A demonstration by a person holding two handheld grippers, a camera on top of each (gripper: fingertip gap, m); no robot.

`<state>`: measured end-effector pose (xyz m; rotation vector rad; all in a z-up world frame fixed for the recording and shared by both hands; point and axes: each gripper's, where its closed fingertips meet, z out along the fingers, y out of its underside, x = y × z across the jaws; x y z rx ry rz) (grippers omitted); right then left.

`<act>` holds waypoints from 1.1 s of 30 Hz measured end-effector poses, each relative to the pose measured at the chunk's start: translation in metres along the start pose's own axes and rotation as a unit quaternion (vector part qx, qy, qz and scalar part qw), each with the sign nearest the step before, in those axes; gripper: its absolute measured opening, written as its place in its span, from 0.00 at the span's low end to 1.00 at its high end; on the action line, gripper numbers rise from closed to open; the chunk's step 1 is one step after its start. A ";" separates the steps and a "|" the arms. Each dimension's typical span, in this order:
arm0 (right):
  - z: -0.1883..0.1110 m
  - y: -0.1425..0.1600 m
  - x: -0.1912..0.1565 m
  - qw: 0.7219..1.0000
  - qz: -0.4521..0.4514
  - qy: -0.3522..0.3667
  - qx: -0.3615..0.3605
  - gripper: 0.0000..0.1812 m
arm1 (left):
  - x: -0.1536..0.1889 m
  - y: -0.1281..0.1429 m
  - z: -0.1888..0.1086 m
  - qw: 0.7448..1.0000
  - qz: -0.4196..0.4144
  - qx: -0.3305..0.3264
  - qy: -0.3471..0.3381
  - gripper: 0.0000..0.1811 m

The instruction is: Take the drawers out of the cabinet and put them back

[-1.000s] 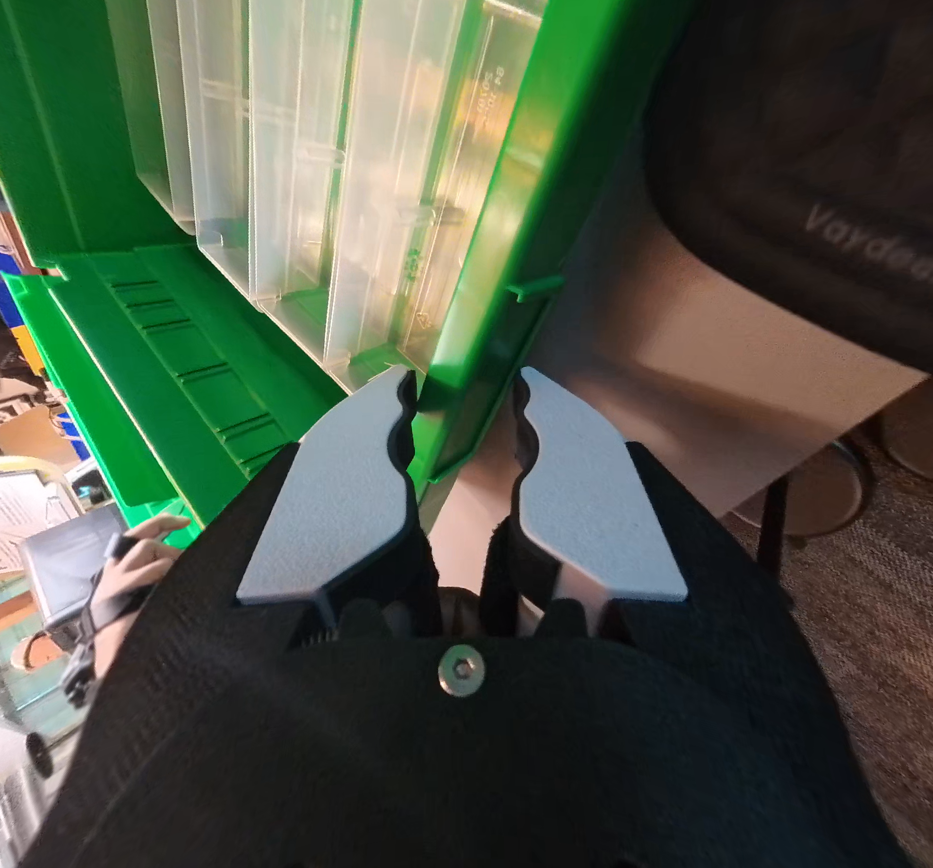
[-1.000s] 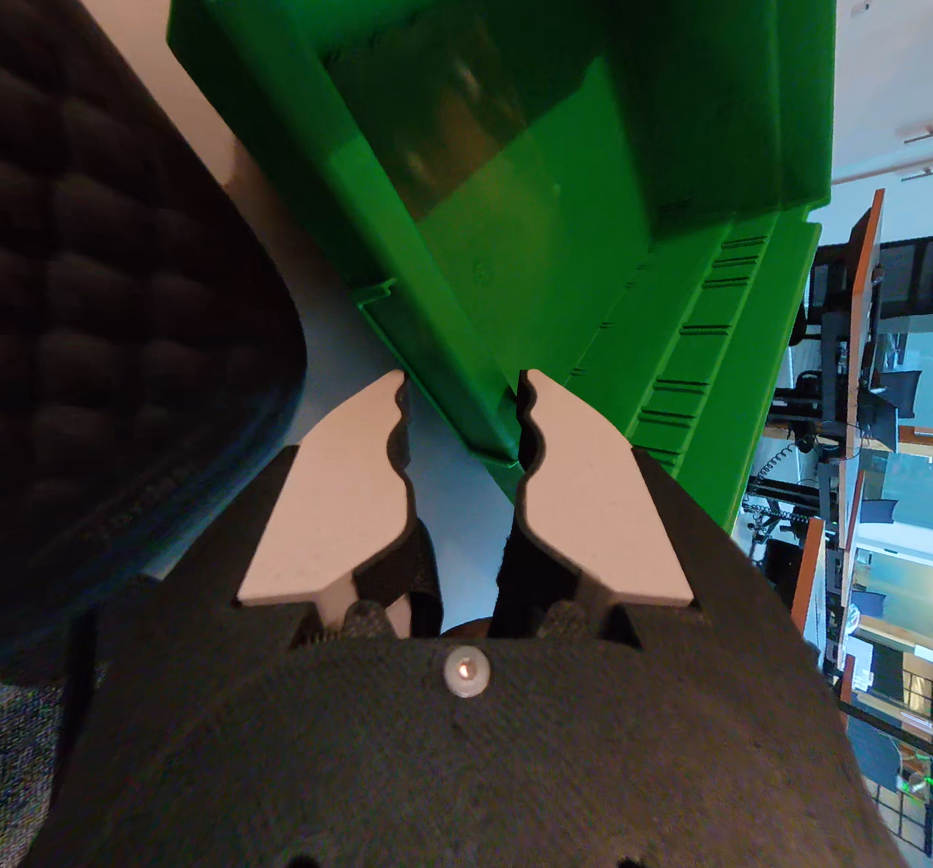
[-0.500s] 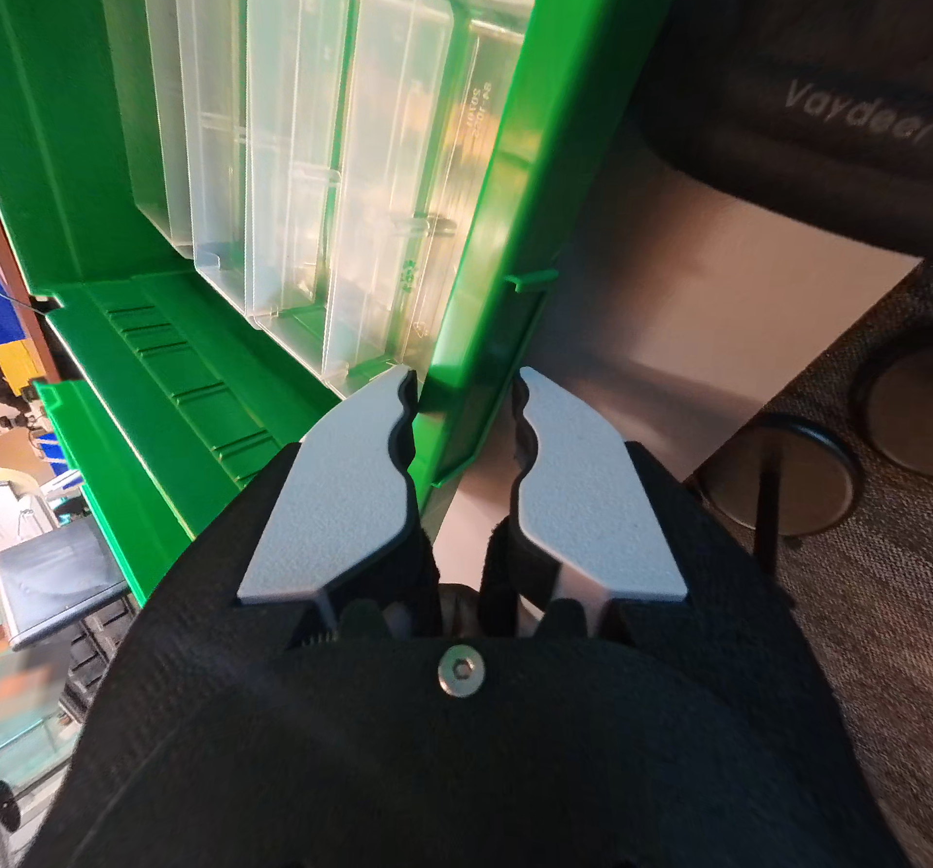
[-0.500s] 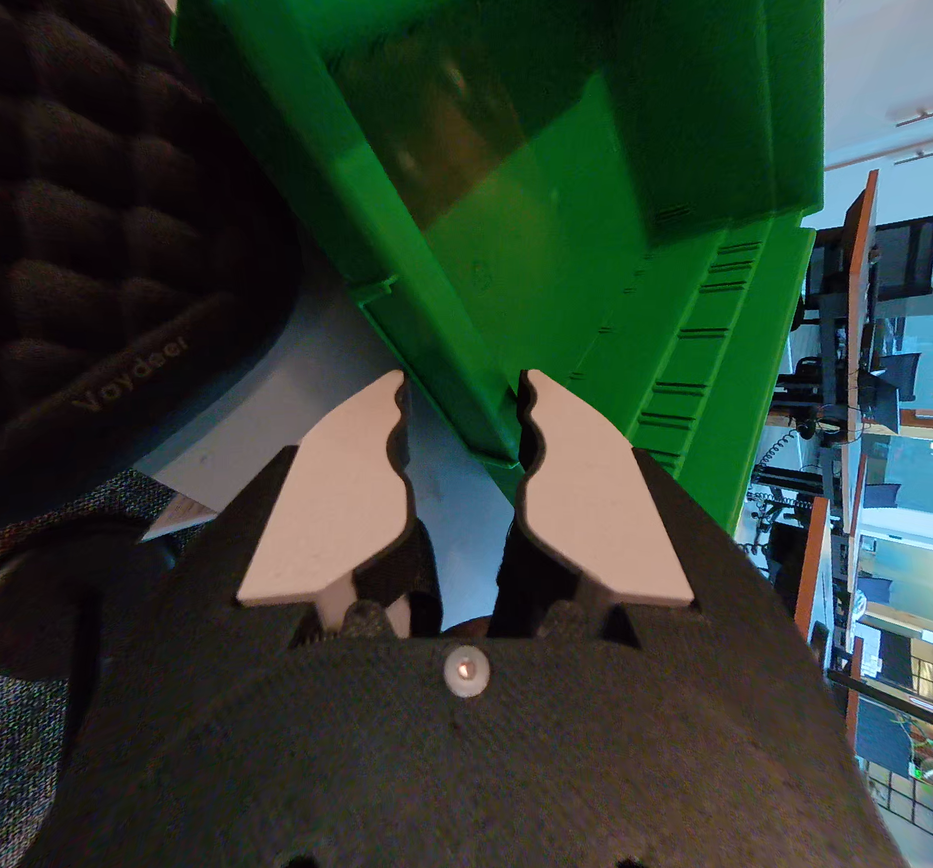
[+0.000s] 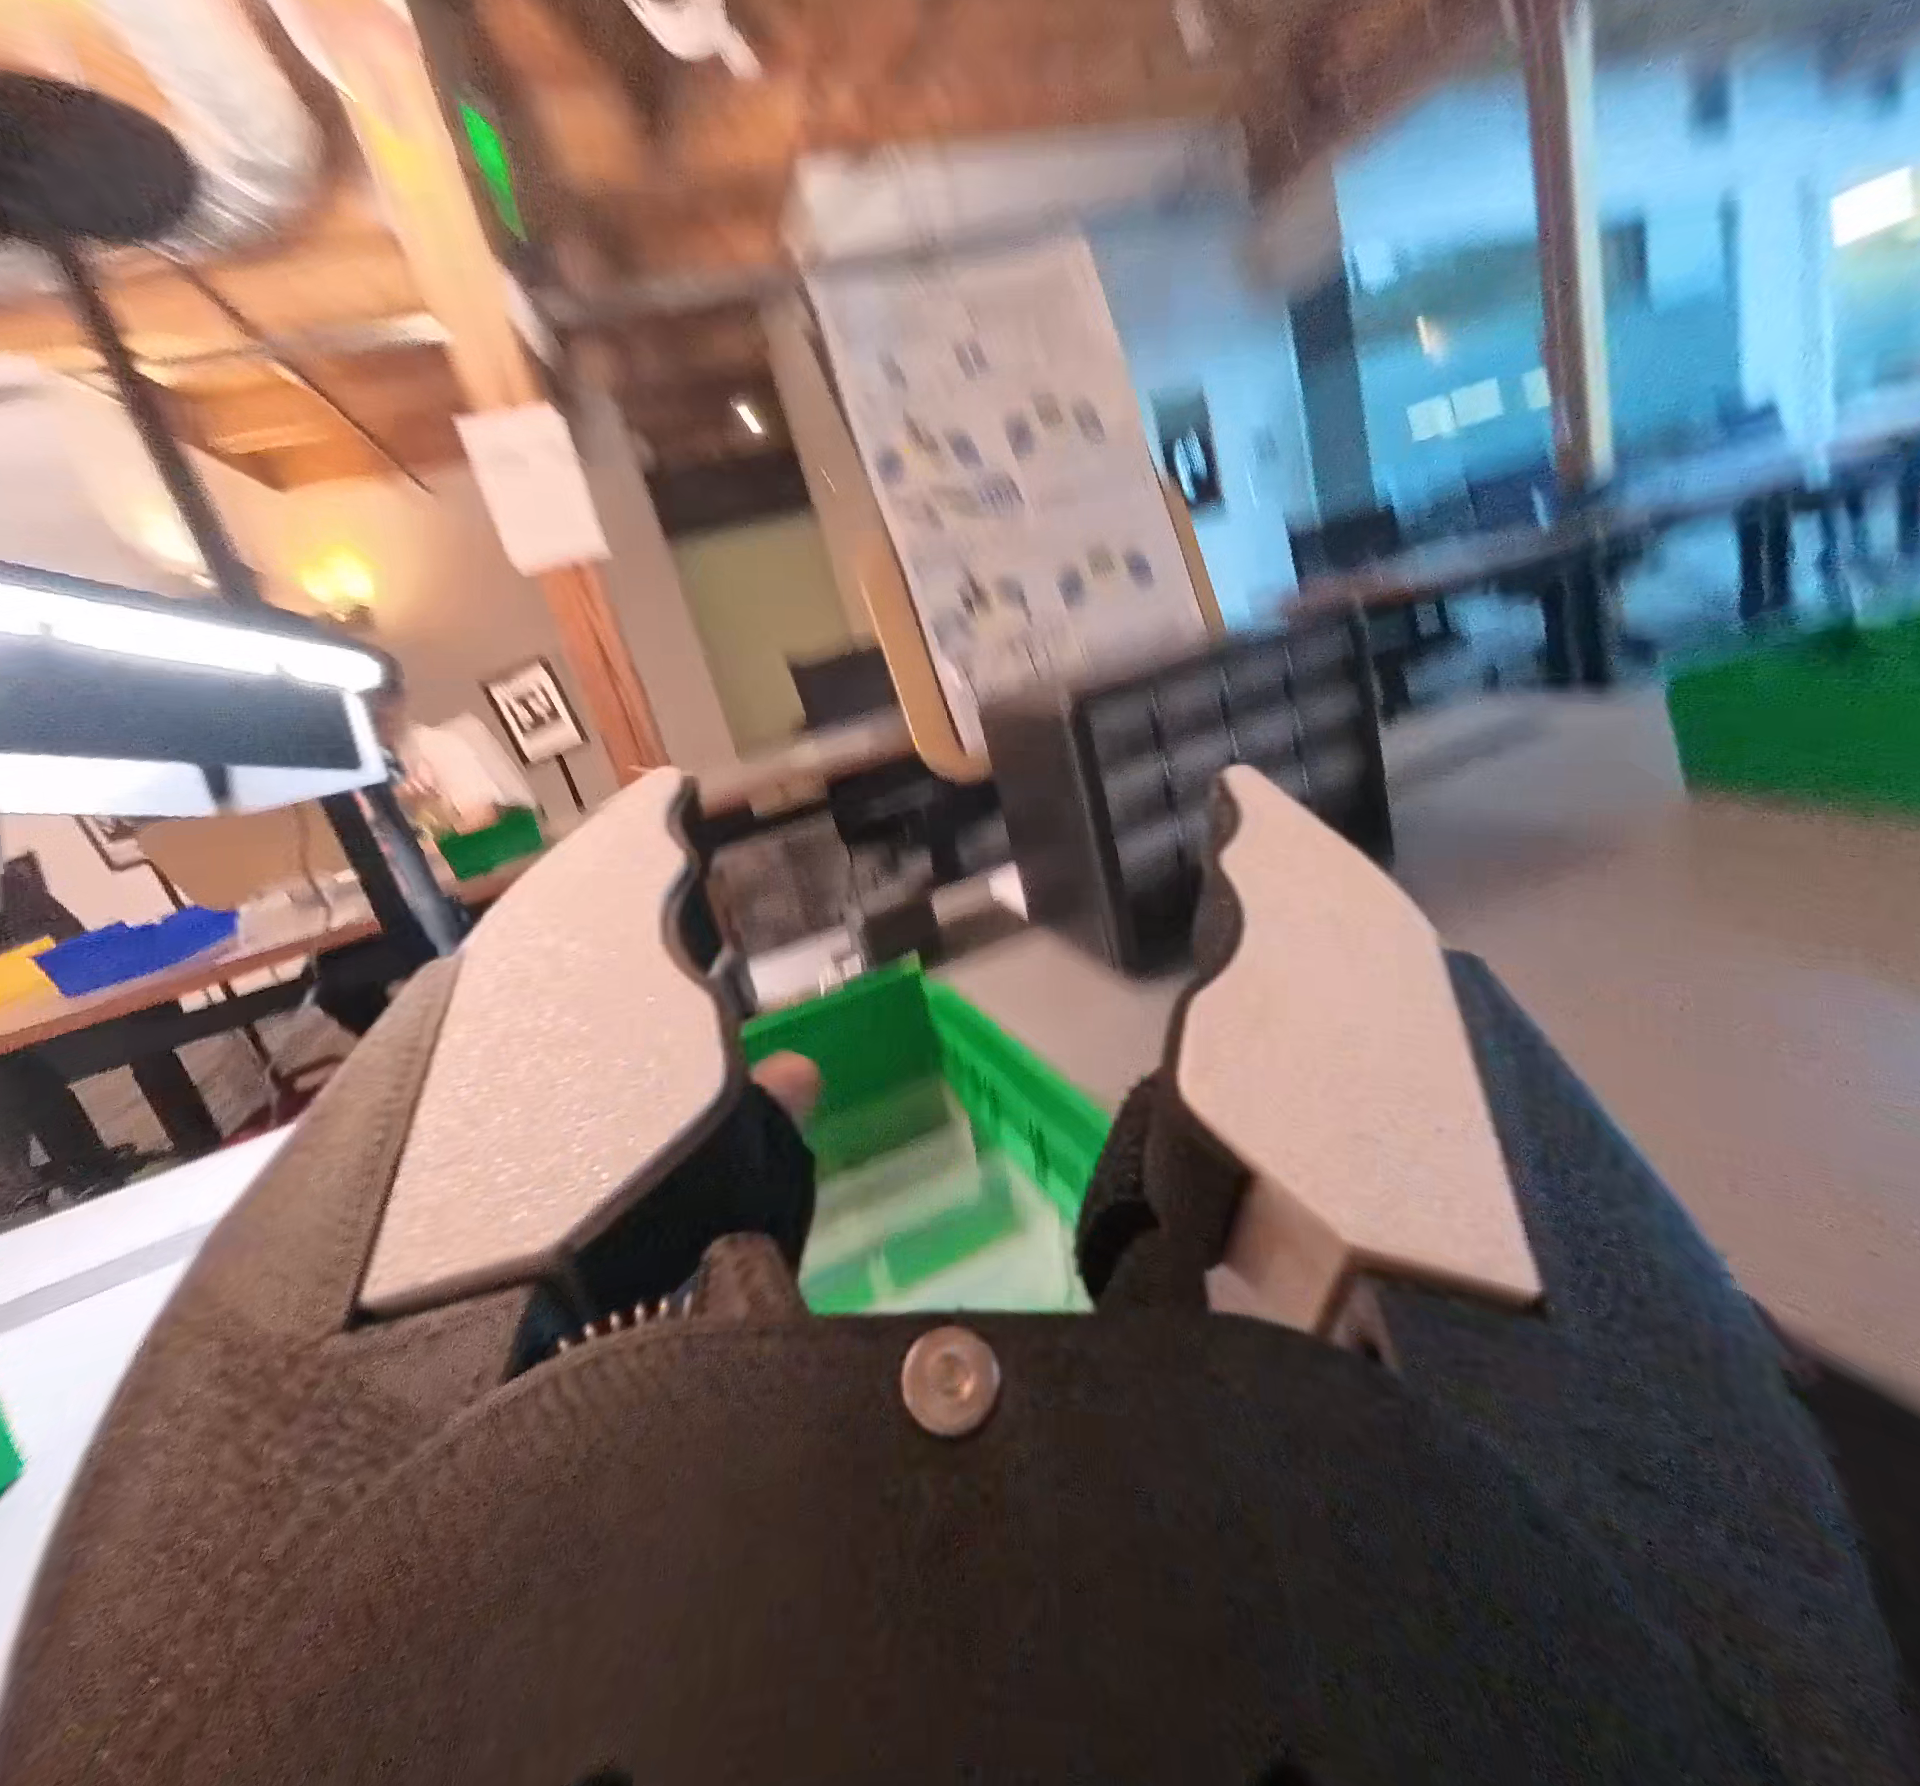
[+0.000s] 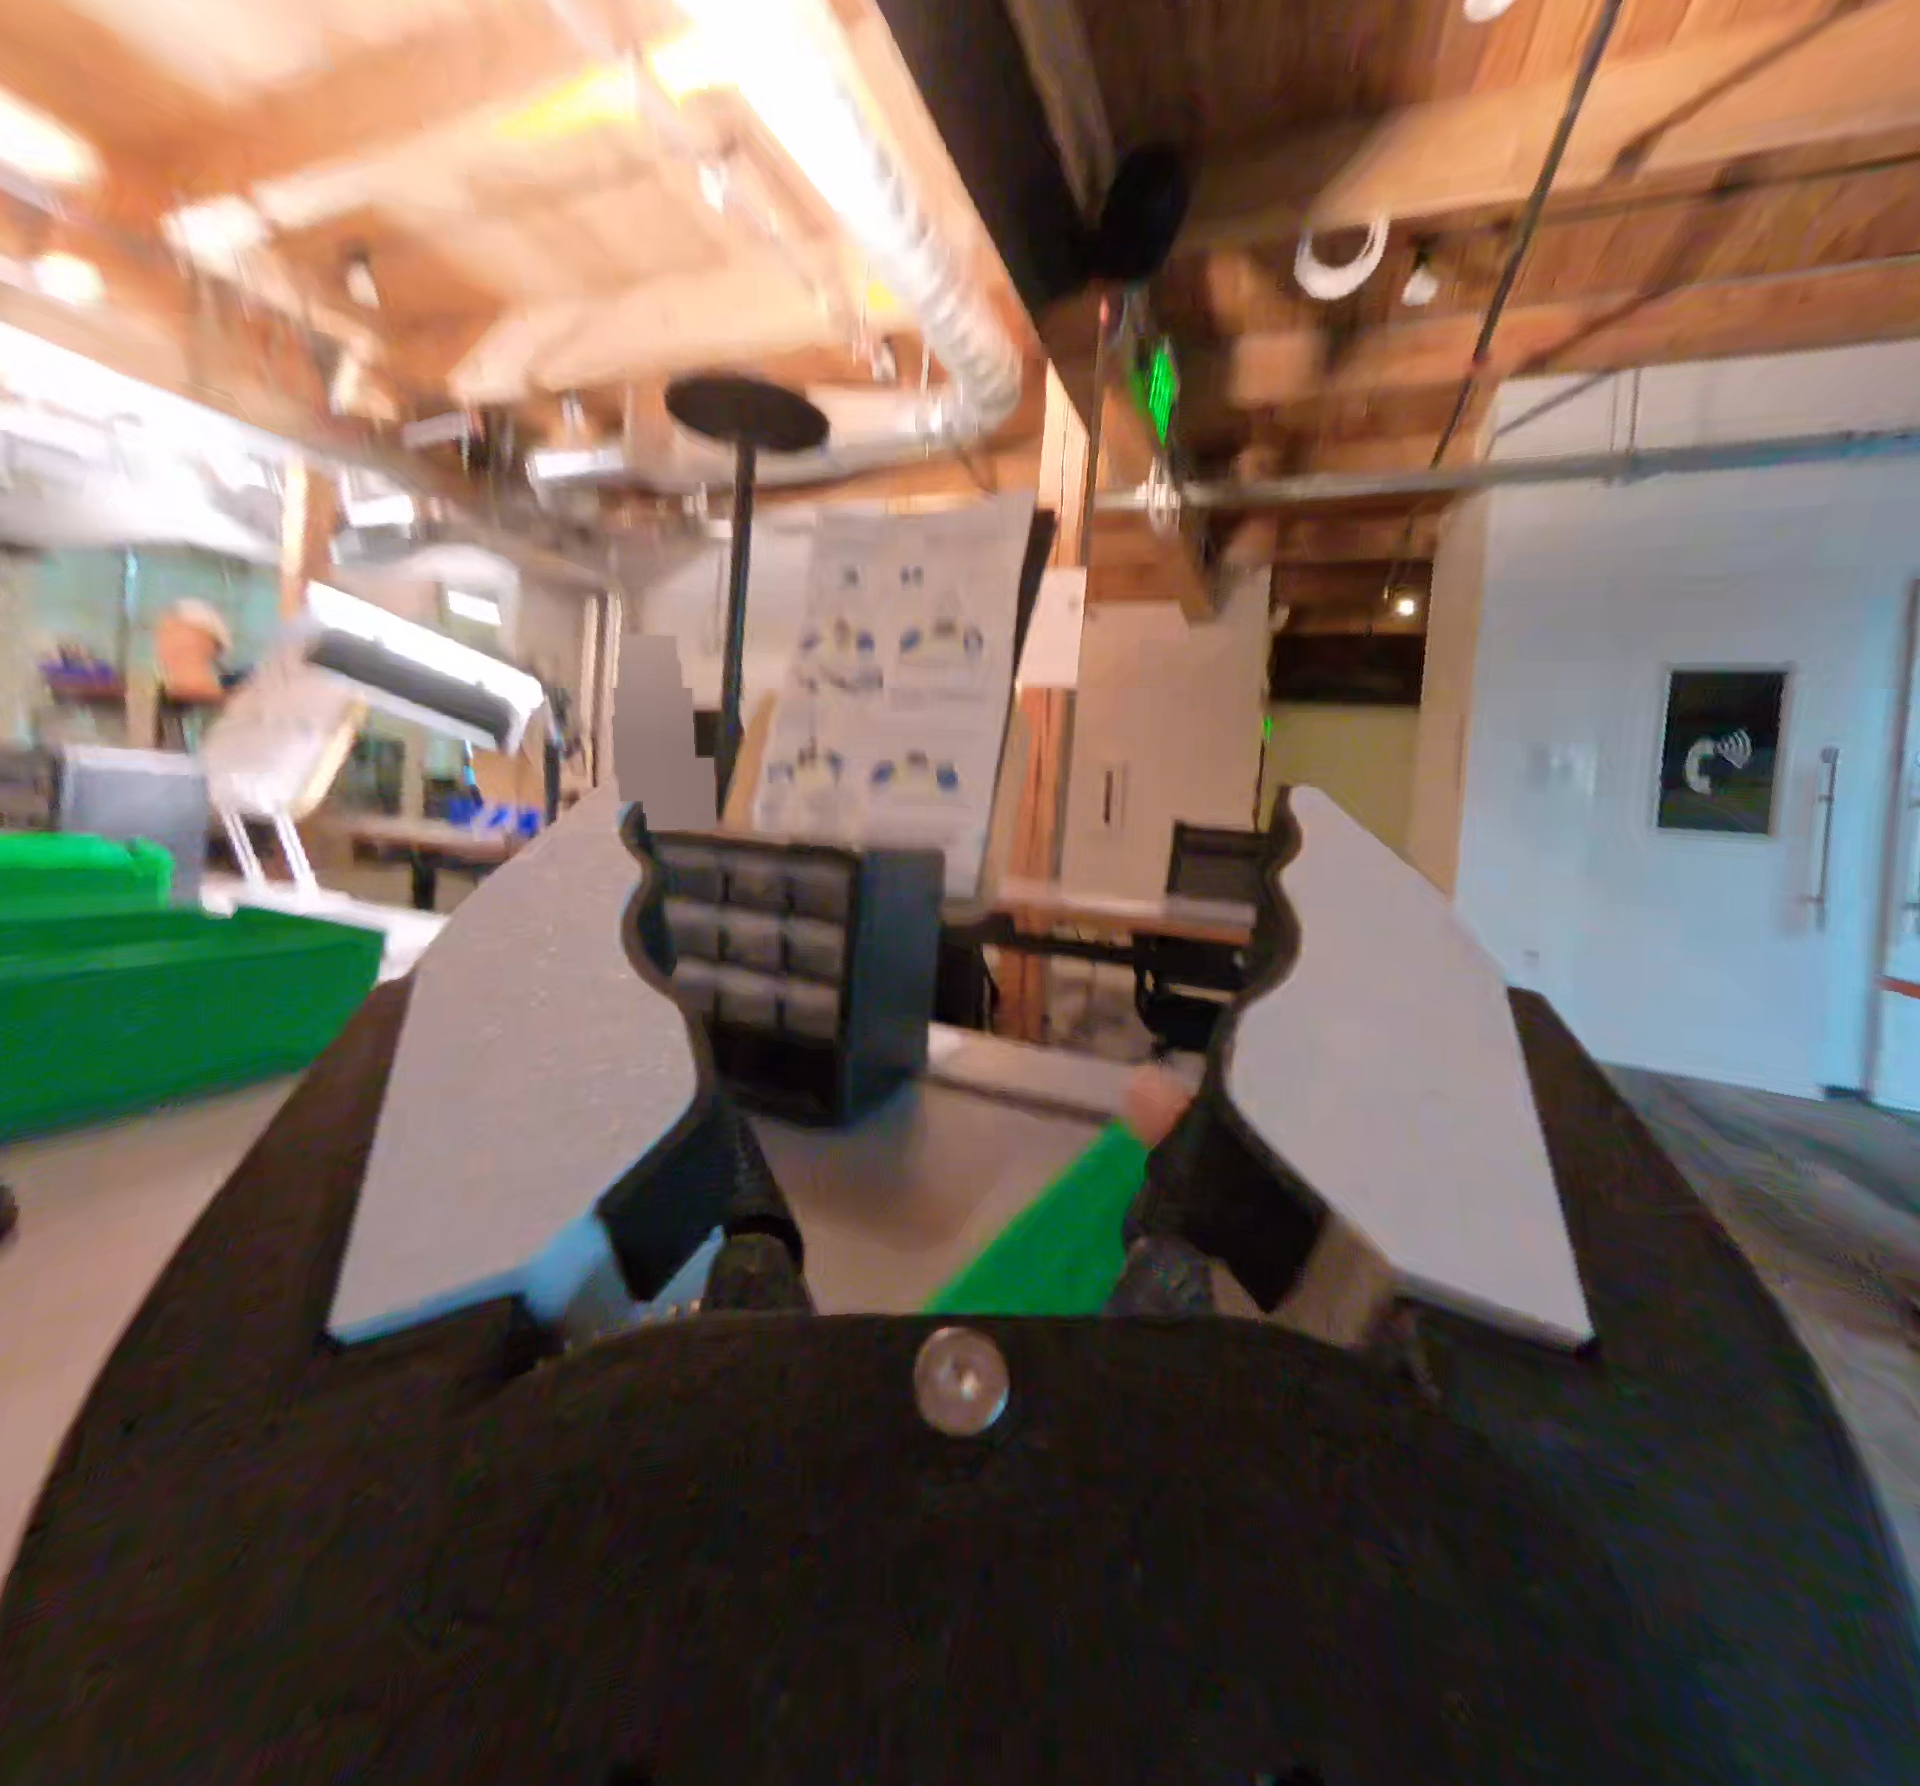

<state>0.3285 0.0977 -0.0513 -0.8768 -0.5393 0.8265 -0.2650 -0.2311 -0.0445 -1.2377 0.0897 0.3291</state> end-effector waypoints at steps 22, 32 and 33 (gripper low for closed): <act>0.028 -0.001 -0.016 0.997 0.015 0.074 0.032 0.46 | -0.002 0.066 0.024 0.984 -0.055 -0.153 -0.070 0.24; 0.036 -0.004 -0.052 1.000 0.008 -0.009 0.013 0.03 | -0.057 0.122 0.077 0.952 0.008 -0.305 -0.012 0.27; 0.038 -0.005 -0.052 1.000 0.016 -0.012 0.016 0.16 | -0.063 0.135 0.082 0.942 0.003 -0.335 -0.004 0.27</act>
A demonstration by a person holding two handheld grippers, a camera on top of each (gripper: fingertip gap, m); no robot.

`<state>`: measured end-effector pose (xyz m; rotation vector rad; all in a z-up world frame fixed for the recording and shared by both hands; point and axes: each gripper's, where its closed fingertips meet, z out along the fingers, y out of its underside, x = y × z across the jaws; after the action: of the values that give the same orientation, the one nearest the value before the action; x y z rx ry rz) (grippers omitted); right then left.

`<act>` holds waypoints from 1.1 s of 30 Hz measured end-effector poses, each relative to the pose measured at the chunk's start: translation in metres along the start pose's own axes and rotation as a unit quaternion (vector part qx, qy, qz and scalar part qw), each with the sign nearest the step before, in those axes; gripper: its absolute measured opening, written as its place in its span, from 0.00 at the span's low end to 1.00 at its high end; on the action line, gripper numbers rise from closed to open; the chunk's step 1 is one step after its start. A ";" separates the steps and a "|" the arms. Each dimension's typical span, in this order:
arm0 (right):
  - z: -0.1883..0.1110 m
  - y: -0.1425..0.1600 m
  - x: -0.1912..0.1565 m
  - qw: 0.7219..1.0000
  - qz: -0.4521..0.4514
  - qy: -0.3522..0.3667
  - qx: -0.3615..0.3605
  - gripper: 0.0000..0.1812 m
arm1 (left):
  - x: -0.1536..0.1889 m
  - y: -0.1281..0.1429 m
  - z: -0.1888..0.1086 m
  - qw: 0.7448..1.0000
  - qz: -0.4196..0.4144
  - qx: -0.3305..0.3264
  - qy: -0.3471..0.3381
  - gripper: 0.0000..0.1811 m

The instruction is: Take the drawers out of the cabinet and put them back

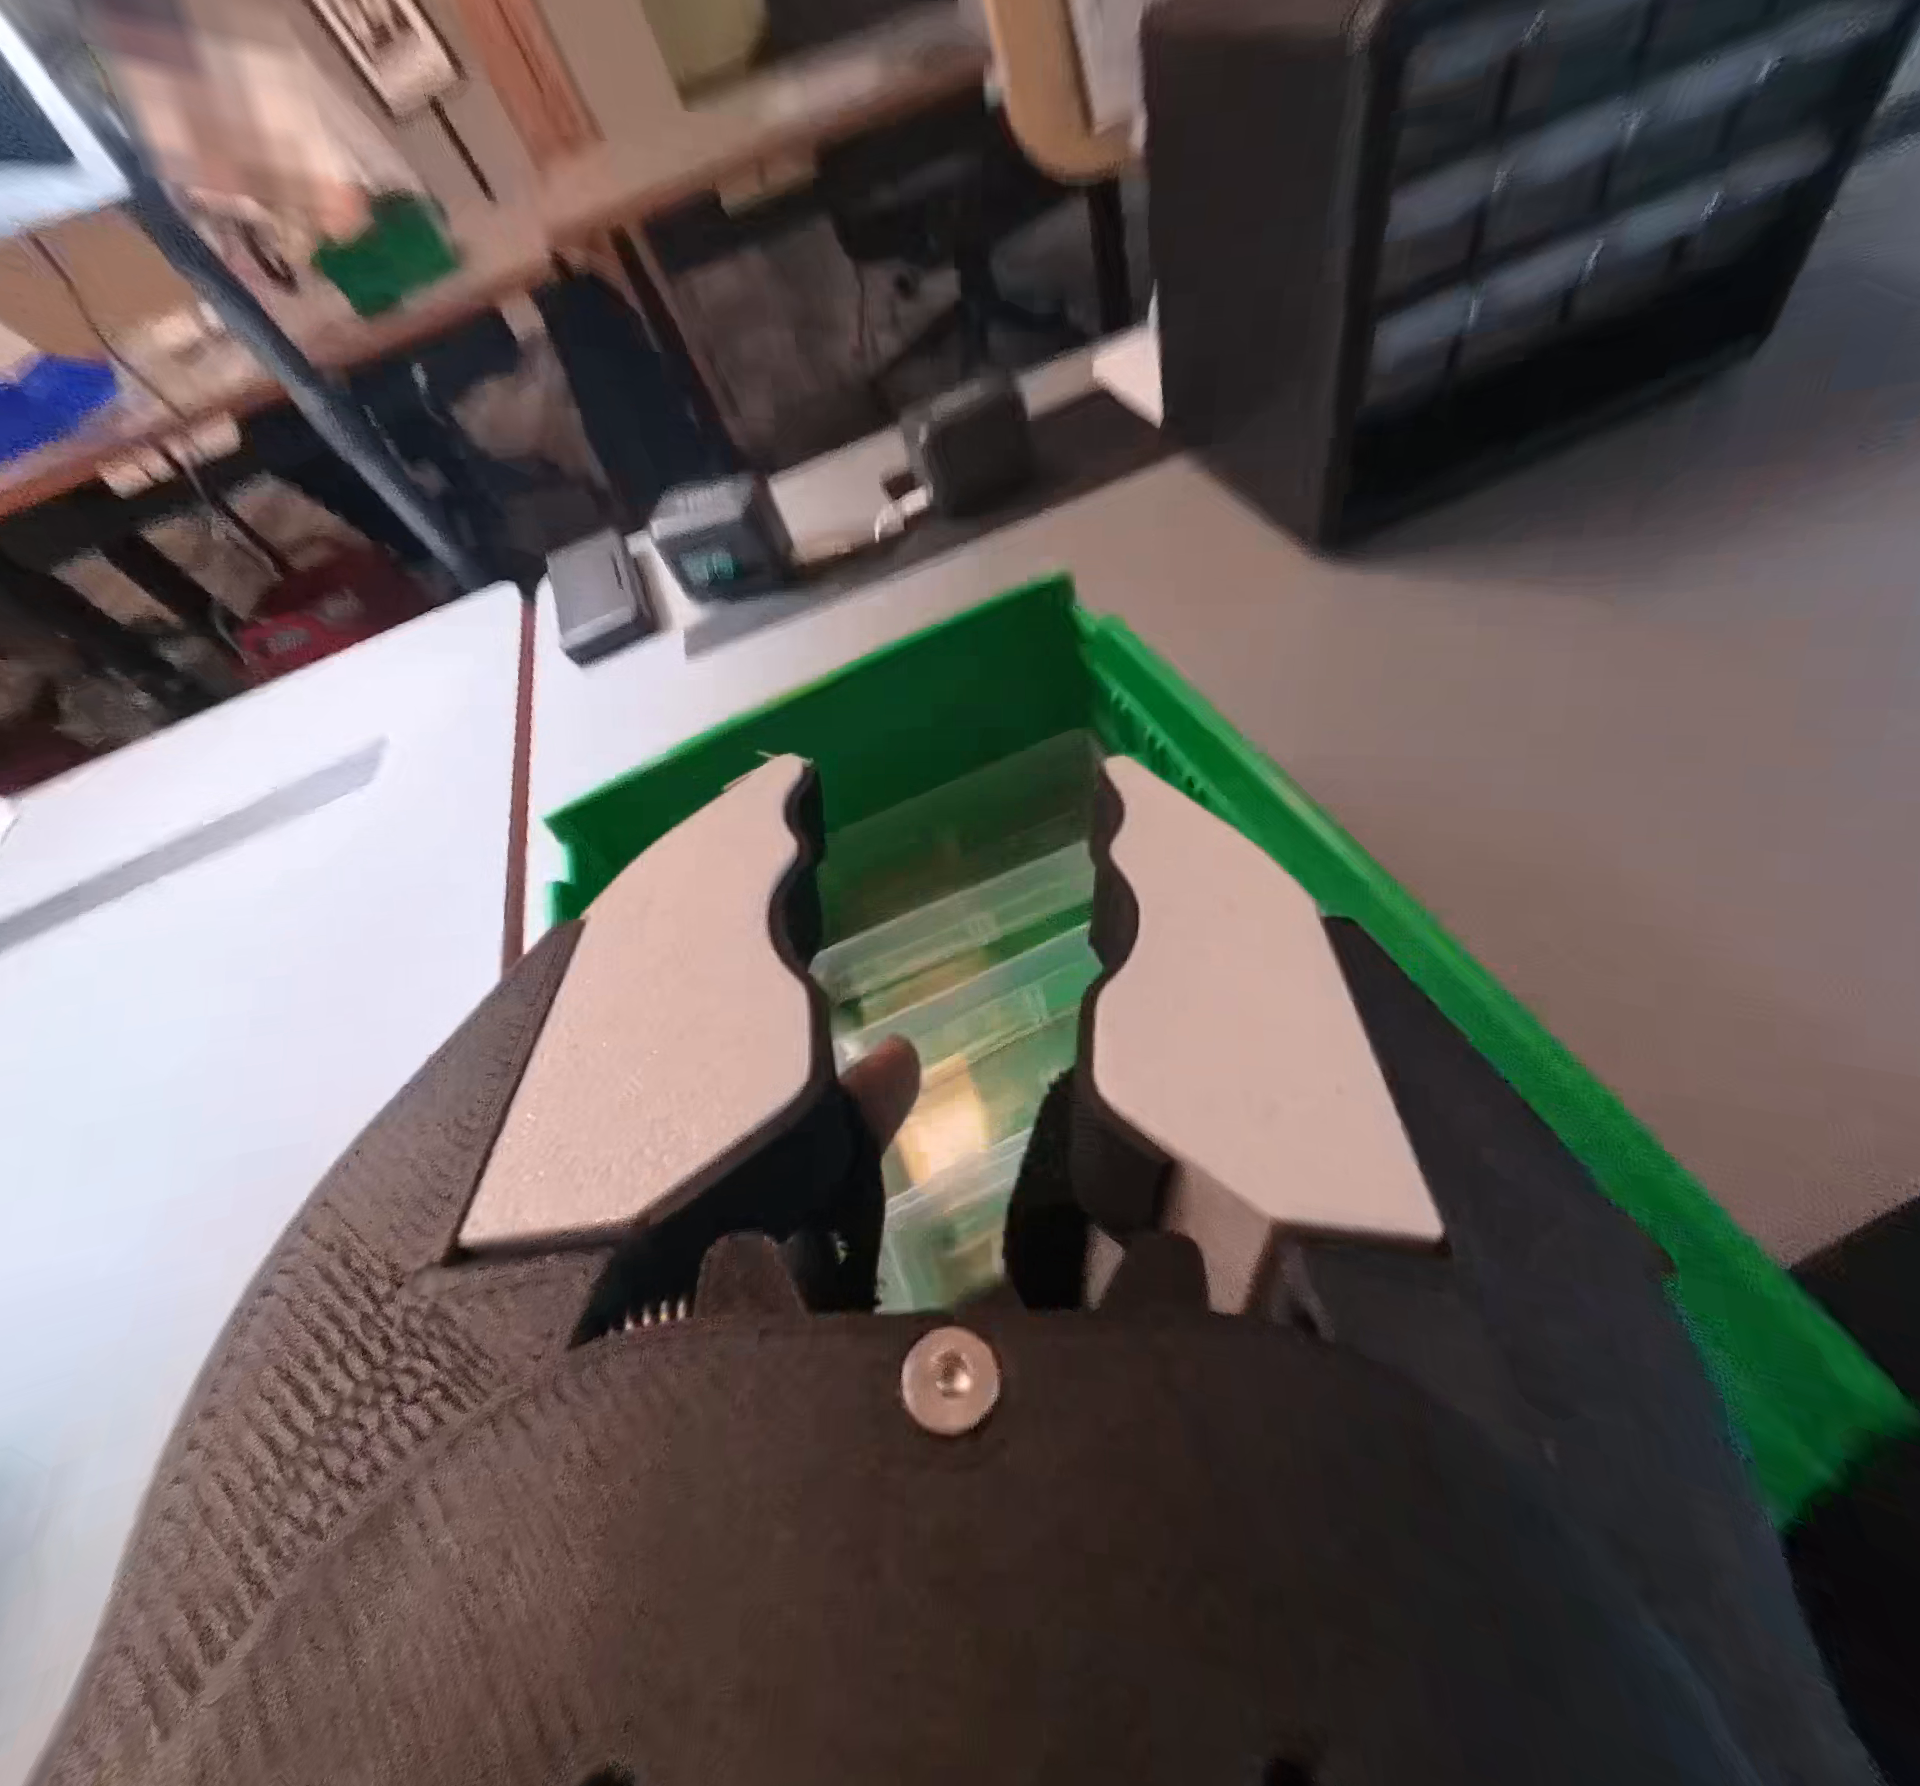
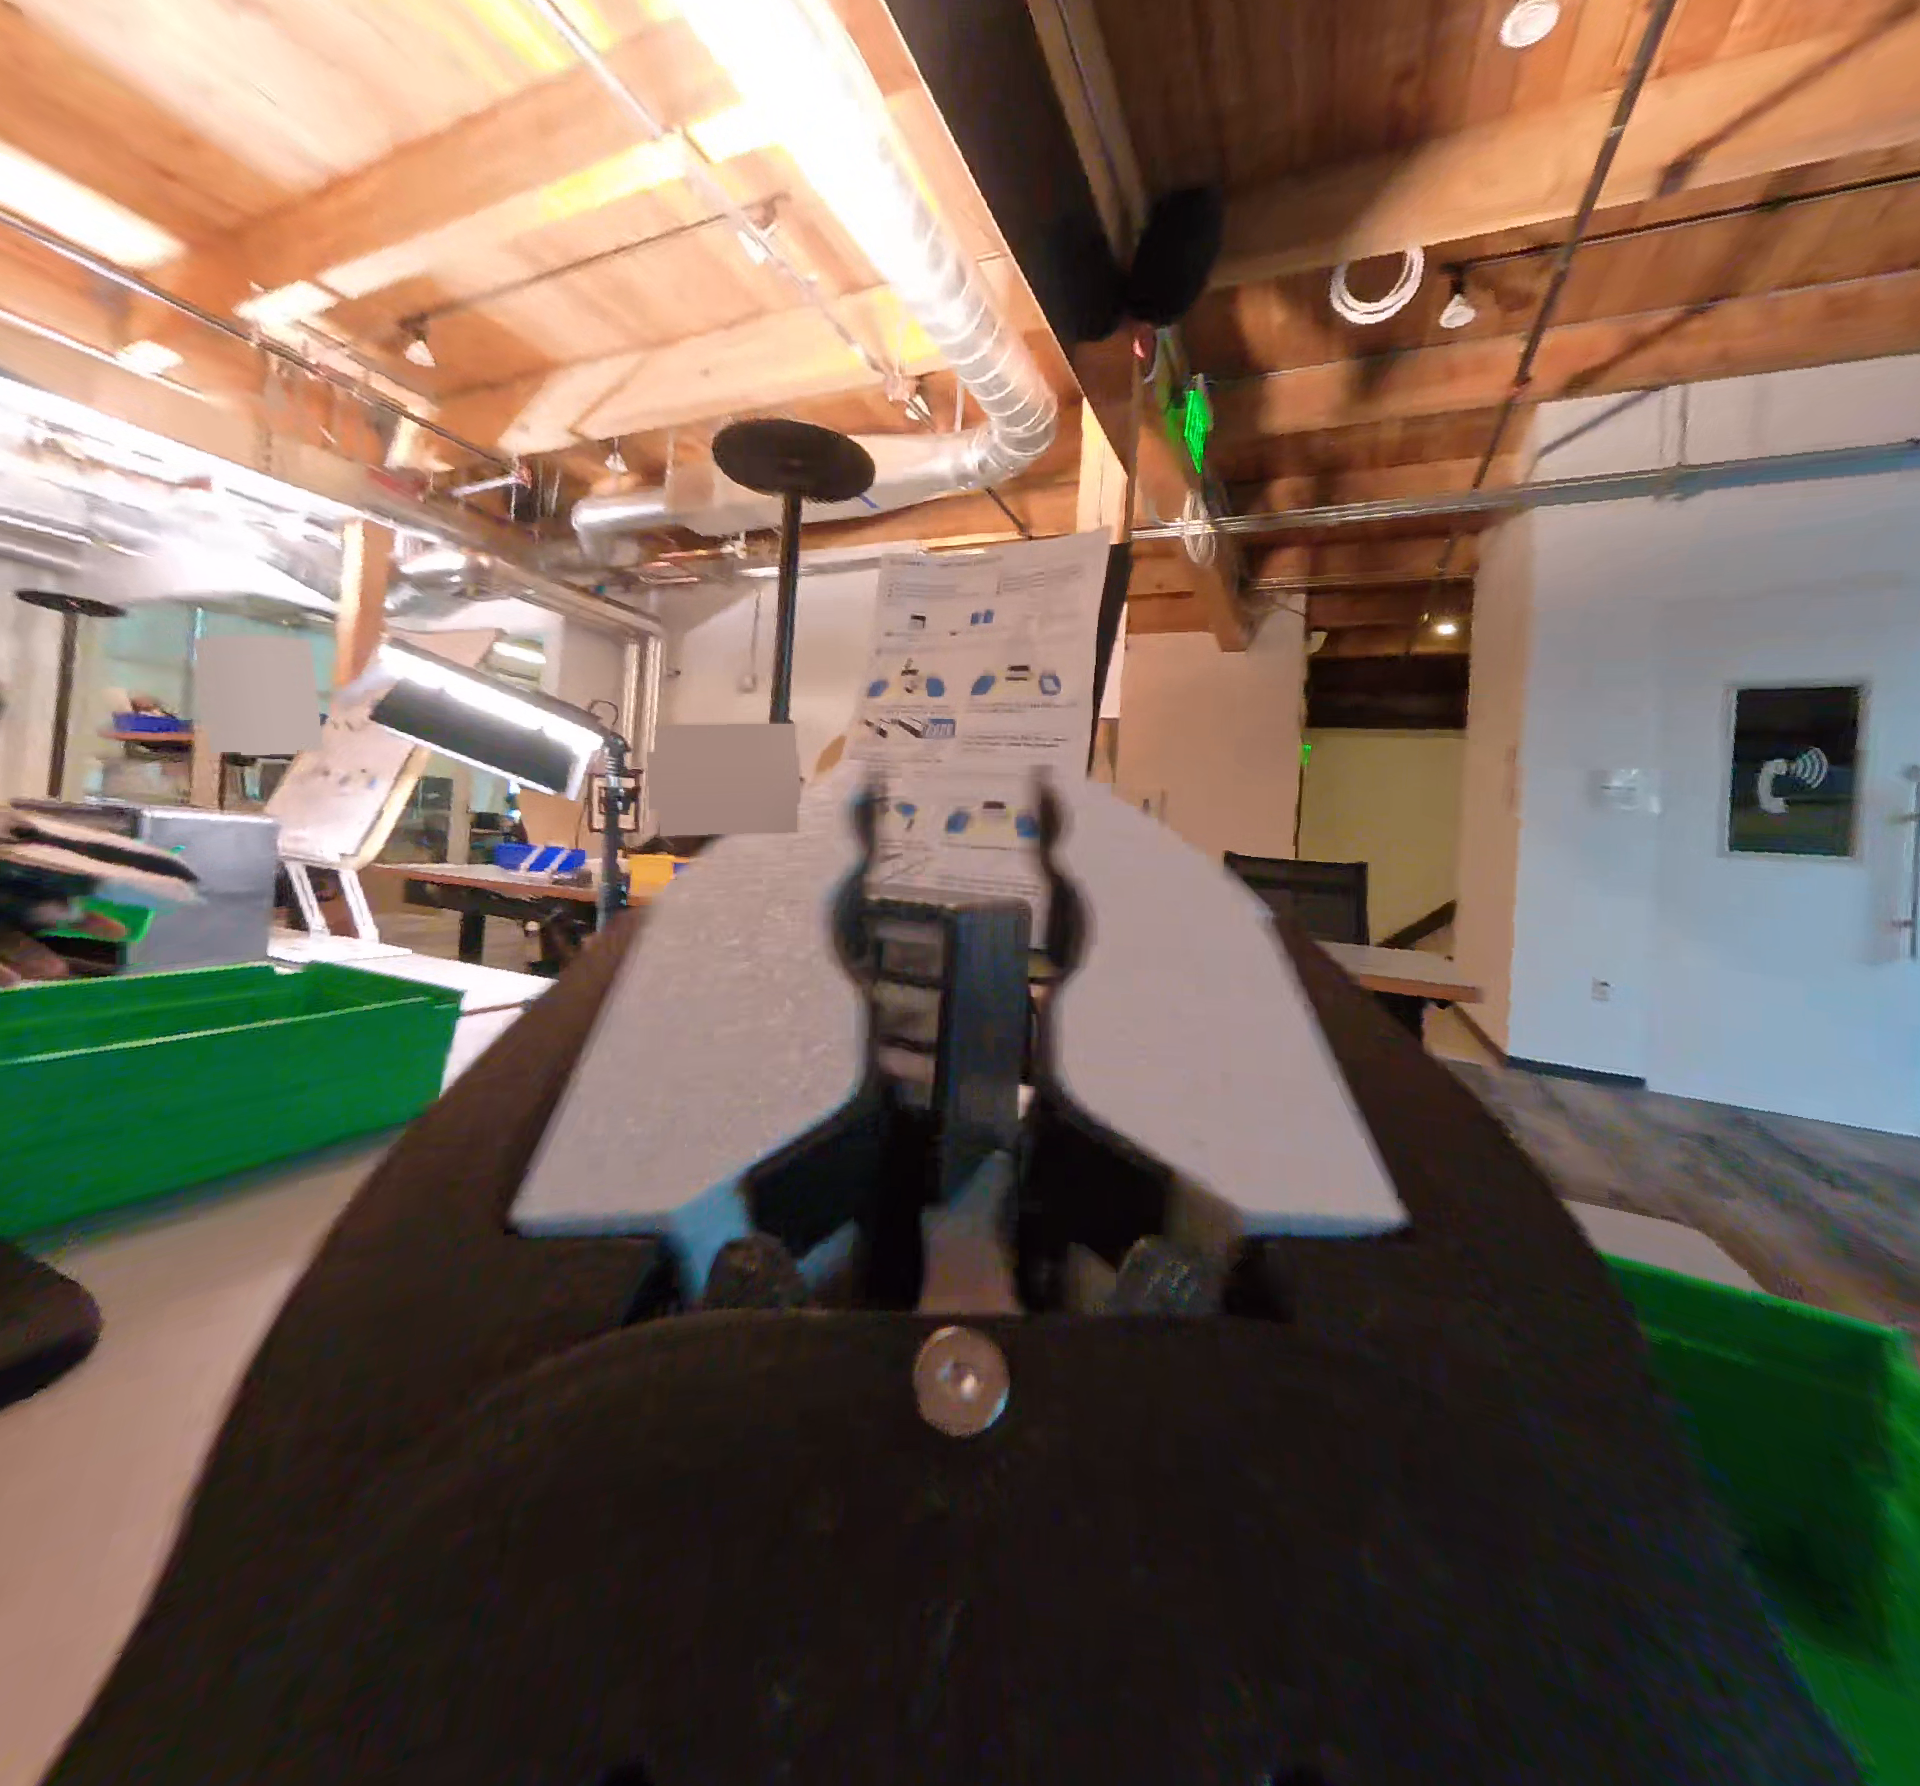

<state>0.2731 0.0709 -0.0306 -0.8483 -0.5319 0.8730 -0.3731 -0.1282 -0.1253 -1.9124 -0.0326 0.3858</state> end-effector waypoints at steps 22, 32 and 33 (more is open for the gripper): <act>0.191 0.362 0.000 0.927 -0.082 0.084 -0.355 0.34 | 0.175 -0.027 0.241 0.998 -0.038 0.011 -0.048 0.41; 0.223 0.408 -0.007 0.902 -0.062 0.051 -0.424 0.36 | 0.181 0.004 0.286 0.993 -0.096 -0.074 -0.009 0.40; 0.222 0.415 -0.007 0.893 -0.043 0.047 -0.445 0.35 | 0.182 0.007 0.290 0.992 -0.096 -0.086 -0.005 0.40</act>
<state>-0.0720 0.3086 -0.2450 -1.6772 -0.8979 0.4700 -0.2840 0.1688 -0.2692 -2.0551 -0.2624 0.2689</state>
